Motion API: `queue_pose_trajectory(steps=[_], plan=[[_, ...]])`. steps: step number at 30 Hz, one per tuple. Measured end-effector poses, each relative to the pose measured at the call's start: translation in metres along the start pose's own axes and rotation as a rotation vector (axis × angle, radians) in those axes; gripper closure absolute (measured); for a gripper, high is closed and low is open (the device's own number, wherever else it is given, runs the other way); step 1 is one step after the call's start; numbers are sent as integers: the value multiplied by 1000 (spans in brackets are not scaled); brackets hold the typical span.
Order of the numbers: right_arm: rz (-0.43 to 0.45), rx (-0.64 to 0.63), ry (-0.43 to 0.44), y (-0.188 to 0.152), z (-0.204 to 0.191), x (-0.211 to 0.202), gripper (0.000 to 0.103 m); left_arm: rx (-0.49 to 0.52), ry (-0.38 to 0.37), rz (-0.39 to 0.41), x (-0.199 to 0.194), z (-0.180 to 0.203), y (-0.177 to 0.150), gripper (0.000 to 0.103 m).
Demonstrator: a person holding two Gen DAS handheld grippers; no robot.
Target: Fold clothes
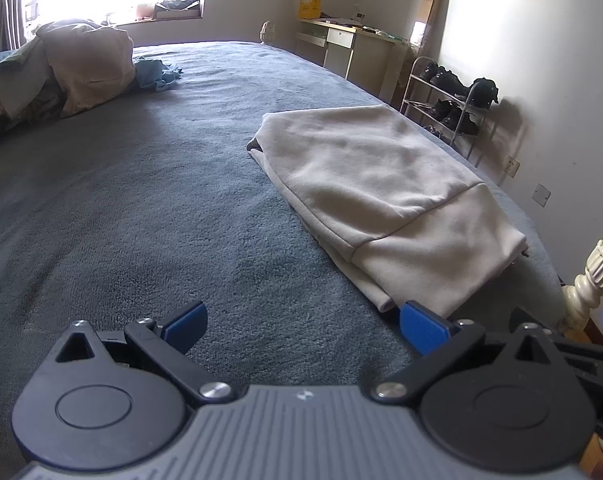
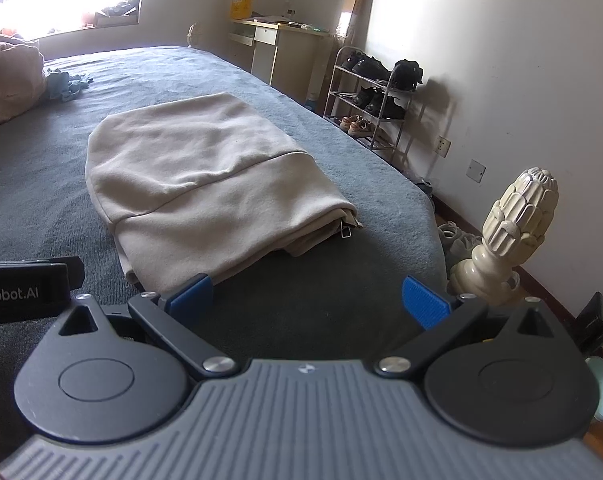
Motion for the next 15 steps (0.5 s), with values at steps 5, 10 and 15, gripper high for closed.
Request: queue_pose_trajectory(steps=[5,10,15], plan=[[0,2,-2,0,0,-1,1,0,0,-3,0,0,-1,0],[-1,4,-1,0,0,-1,1,0,3,-4,0,0,-1,0],[-4,-1,-3,-1,-1,0,1,-3,5,-8,2,-2,-1,0]])
Point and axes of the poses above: each gripper's, at about its wrist camera, not at the fingertips, and x roughly the way its jaws point, z to its right, y to its top, the point moved 10 cm from there along x, roughly the way its jaws point, and after that the axes turned 13 degrees about x, right-handed, at the moved point
